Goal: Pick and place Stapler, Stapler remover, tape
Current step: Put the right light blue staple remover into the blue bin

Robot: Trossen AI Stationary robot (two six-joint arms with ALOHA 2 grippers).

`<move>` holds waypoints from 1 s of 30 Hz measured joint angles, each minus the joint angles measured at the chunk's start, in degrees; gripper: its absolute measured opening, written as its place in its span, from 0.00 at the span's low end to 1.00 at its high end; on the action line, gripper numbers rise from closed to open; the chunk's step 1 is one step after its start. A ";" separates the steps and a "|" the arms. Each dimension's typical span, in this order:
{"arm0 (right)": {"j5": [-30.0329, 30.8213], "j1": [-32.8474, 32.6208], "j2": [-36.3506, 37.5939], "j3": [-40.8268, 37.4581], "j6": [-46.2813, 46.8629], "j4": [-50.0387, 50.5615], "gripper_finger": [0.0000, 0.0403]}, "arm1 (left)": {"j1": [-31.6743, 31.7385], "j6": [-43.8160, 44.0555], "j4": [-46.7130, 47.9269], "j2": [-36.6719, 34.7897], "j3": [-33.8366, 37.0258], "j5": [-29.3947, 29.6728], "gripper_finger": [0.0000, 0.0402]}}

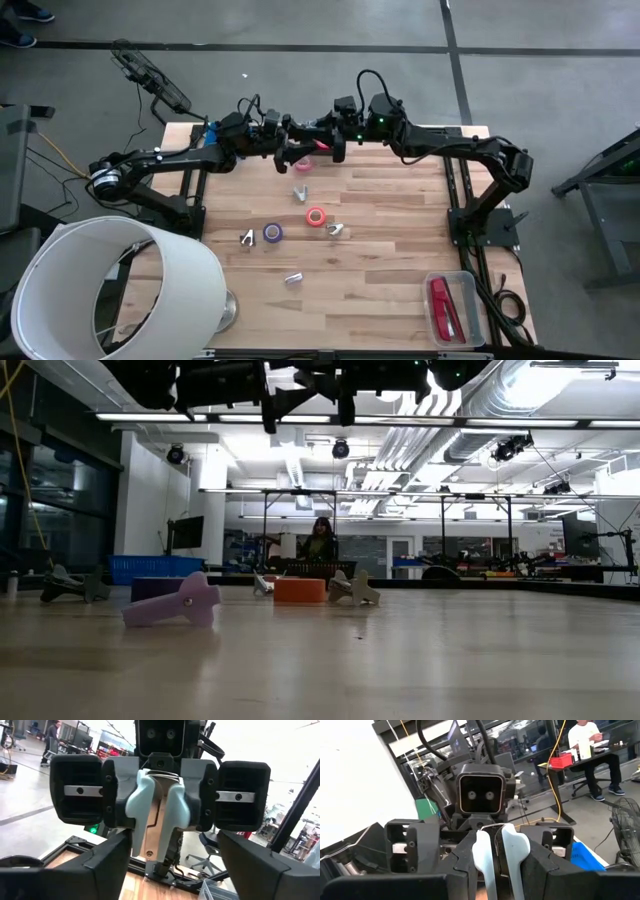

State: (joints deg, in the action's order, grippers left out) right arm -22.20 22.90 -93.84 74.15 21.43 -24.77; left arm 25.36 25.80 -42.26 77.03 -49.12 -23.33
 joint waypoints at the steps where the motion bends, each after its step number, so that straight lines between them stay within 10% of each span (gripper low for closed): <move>1: -0.04 0.00 0.00 0.00 0.02 0.00 0.23 | 0.02 0.00 0.02 0.00 0.00 0.14 0.67; 15: -0.76 -1.59 0.13 0.11 1.30 0.91 0.23 | 0.09 -0.70 0.11 0.00 0.08 1.47 0.20; 21: -0.72 -2.30 0.22 0.20 0.78 2.77 0.23 | 0.09 -1.32 0.15 0.00 0.17 0.96 0.22; 30: -1.11 -2.32 0.22 0.22 0.22 4.86 0.23 | 0.02 0.79 -0.80 0.04 0.22 0.56 0.51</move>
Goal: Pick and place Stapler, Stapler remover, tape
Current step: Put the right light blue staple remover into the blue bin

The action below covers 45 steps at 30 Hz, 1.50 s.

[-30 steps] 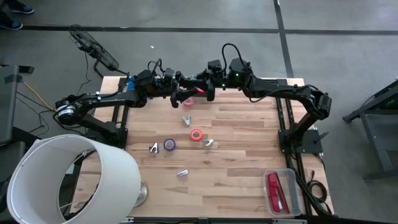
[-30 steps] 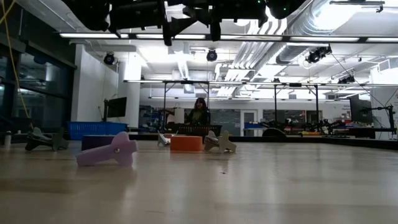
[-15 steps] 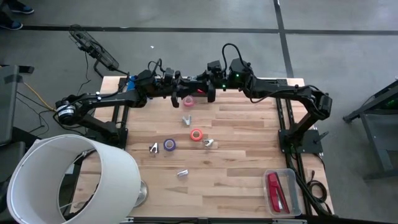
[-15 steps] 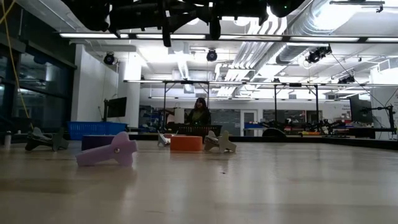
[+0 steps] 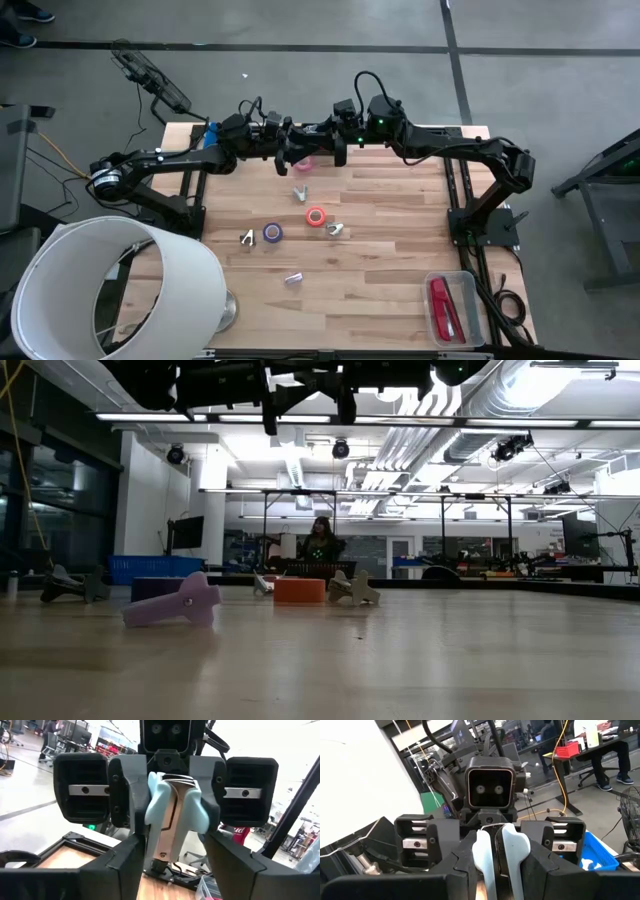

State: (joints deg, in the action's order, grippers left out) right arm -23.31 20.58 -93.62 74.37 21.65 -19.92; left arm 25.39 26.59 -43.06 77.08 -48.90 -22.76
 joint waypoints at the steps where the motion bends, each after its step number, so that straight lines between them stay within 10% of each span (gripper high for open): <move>1: 0.02 0.00 0.00 0.00 0.02 0.02 0.23 | 0.00 0.32 -0.02 0.00 0.00 0.01 0.52; 14: -0.54 -0.02 -0.02 -0.07 1.65 0.43 0.23 | 0.04 -0.27 0.78 0.00 0.00 2.90 0.20; 25: -1.78 -0.02 -0.13 -0.17 1.04 0.55 0.23 | 0.04 -1.50 2.85 -0.07 -0.07 2.71 0.20; 35: -4.83 1.60 1.26 -0.31 -0.63 0.92 0.55 | 0.08 -0.83 3.62 -0.07 -0.30 3.46 0.20; 45: -4.57 5.67 4.73 -0.37 -2.13 6.54 0.60 | 0.26 -1.09 4.22 -0.20 -0.42 8.28 0.20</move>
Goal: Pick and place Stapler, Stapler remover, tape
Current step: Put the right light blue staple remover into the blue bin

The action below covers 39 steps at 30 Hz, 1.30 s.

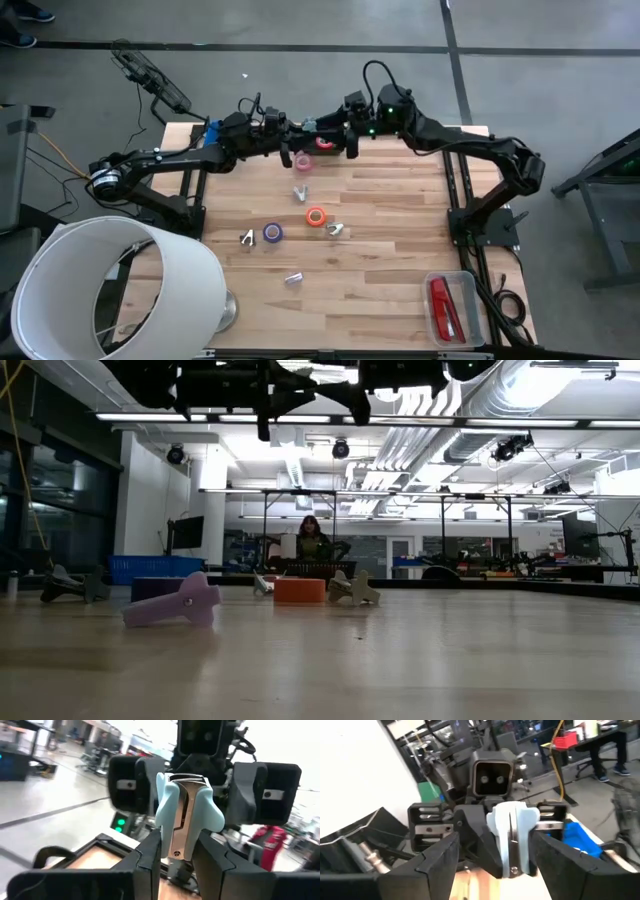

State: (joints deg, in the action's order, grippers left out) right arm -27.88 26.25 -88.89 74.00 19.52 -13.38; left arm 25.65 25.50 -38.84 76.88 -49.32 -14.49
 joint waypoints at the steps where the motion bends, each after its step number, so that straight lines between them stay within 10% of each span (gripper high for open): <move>1: 0.30 0.61 0.42 0.00 -0.32 1.30 0.60 | 0.00 -0.03 0.60 0.00 0.00 0.79 0.20; 25: 1.36 12.96 10.57 0.11 -7.62 26.53 0.60 | 0.36 17.40 38.56 0.07 0.15 47.17 0.20; 39: 1.36 15.15 10.57 0.20 -10.91 28.37 0.60 | 10.76 32.54 56.04 0.11 0.17 49.18 0.20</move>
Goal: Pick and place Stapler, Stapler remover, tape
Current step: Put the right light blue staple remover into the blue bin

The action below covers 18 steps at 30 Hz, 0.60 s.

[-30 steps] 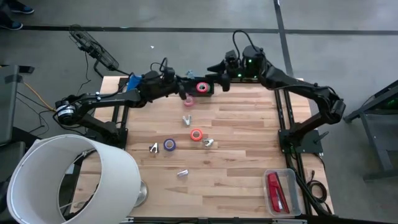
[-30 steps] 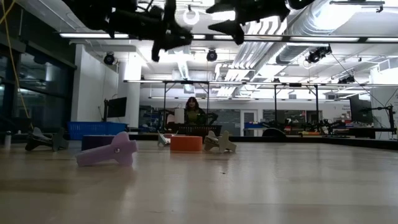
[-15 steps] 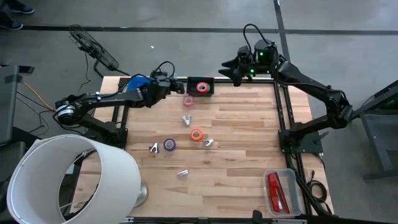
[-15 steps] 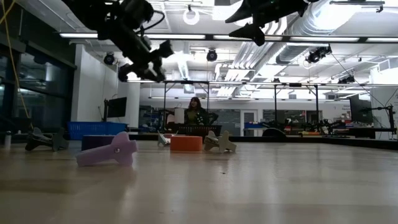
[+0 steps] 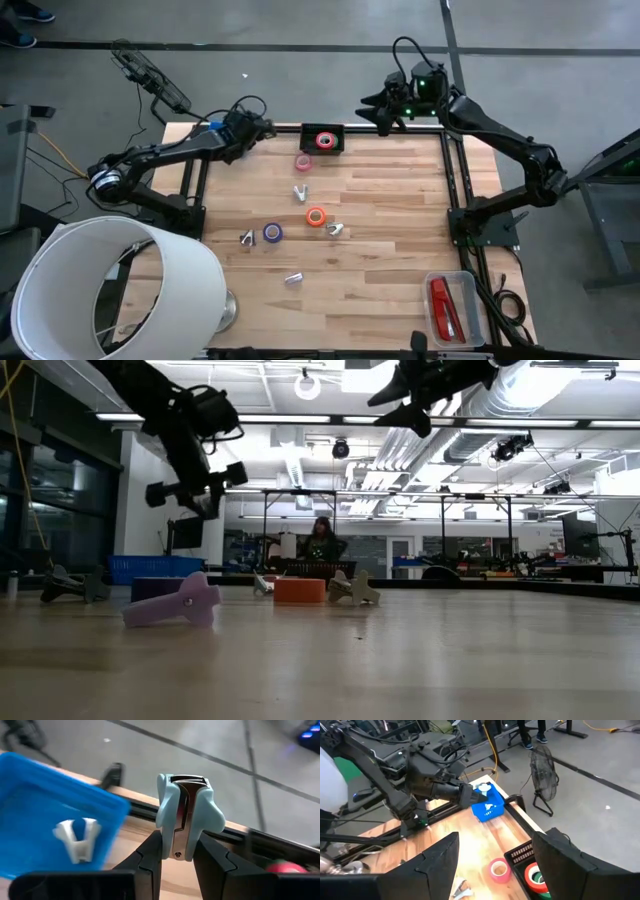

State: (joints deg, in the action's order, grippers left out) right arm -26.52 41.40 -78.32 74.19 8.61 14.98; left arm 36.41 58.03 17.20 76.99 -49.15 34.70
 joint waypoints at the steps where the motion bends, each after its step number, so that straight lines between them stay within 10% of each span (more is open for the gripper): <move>1: 0.00 0.20 0.00 0.00 -0.12 0.00 0.60 | 0.76 0.75 1.13 0.00 0.00 0.00 0.20; 18: -0.02 0.62 0.00 0.00 -2.70 0.04 0.60 | 9.02 6.80 6.44 6.31 0.09 -4.26 0.20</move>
State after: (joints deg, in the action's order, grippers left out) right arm -26.55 42.02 -78.32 74.19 5.91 15.02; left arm 45.43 64.83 23.64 83.30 -49.06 30.44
